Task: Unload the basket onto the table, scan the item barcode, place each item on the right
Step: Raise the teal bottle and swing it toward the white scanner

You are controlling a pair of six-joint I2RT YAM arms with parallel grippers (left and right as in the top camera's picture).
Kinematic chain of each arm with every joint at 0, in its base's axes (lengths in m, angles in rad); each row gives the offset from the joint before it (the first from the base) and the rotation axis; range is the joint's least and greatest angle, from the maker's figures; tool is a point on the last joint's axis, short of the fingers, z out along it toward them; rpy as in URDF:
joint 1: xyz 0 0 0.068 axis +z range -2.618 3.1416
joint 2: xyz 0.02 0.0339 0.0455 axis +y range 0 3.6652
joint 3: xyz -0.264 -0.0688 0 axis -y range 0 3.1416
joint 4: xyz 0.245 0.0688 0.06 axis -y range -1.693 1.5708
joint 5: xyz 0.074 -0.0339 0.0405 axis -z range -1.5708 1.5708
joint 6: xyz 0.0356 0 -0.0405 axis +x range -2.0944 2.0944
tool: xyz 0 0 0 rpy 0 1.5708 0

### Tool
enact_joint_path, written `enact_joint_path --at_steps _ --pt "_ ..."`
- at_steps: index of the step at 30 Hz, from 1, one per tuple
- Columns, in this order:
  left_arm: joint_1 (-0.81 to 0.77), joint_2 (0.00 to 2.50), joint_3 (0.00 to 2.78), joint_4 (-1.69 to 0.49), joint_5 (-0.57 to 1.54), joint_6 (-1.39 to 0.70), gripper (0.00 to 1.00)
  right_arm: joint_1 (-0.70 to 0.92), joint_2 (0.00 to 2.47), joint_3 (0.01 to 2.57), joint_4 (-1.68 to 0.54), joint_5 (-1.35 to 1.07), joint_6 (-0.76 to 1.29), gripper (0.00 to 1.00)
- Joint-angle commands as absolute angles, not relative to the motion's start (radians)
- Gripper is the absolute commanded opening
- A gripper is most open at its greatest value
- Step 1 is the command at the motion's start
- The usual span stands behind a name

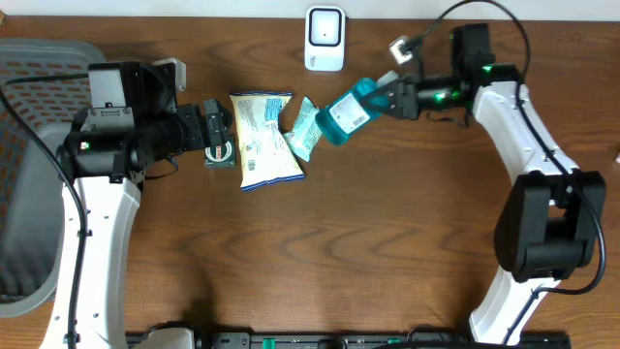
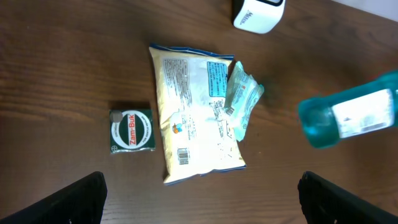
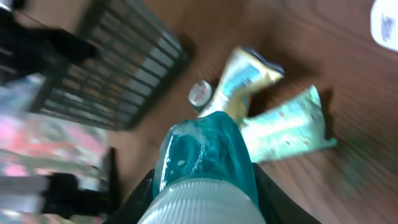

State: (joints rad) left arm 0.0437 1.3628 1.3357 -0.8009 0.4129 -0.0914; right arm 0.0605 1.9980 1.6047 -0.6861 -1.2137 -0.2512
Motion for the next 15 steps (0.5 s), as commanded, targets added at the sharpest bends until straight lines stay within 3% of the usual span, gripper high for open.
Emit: enact_joint_path --at_steps 1,8,15 --pt "0.043 1.365 1.337 -0.8 0.406 -0.075 0.98 0.042 1.993 1.638 -0.65 -1.455 -0.106 0.02" --pt "0.043 1.365 1.337 -0.801 0.406 -0.075 0.98 0.038 1.993 1.638 -0.517 -1.478 0.299 0.06" --pt "0.043 1.365 1.337 -0.801 0.406 -0.075 0.98 0.041 1.993 1.638 -0.456 -1.518 0.346 0.01"
